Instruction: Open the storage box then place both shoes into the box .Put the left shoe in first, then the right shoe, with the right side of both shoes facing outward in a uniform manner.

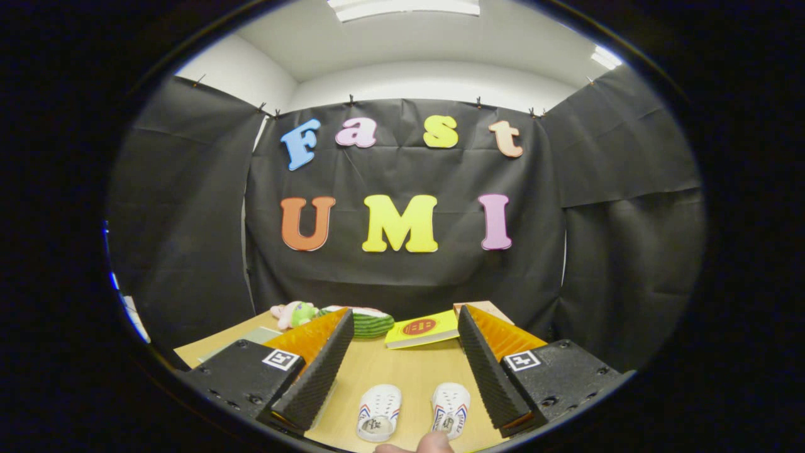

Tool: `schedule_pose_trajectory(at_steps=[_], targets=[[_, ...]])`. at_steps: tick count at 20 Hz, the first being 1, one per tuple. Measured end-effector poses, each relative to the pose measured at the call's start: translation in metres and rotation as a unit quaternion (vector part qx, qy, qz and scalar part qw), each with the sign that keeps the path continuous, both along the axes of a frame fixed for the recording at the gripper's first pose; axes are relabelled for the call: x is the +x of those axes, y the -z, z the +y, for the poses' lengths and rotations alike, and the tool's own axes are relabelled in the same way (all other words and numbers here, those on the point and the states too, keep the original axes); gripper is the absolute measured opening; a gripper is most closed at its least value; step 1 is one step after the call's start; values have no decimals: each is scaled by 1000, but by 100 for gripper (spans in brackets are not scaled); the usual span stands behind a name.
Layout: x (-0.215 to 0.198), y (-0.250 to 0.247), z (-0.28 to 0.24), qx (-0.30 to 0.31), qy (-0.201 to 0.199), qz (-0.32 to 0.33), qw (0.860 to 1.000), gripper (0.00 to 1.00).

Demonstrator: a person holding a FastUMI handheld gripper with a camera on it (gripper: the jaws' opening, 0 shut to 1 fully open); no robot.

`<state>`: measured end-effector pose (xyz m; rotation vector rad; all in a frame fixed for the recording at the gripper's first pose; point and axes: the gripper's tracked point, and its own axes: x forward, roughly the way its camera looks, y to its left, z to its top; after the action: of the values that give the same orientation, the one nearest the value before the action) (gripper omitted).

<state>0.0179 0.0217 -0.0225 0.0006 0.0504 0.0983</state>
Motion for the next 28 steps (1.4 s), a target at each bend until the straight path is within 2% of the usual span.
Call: schedule_pose_trajectory(at_steps=[10, 13, 14, 17, 22, 28], targets=[[-3, 2, 10, 19, -42, 11, 999, 100], [-1, 7, 15, 37, -68, 24, 997, 100], [-3, 11, 23, 42, -89, 32, 995, 100], [-8, 38, 49, 56, -156, 76, 983, 100], [-4, 84, 76, 70, -215, 133, 965, 100], [0, 139, 103, 153, -269, 226, 923, 100]])
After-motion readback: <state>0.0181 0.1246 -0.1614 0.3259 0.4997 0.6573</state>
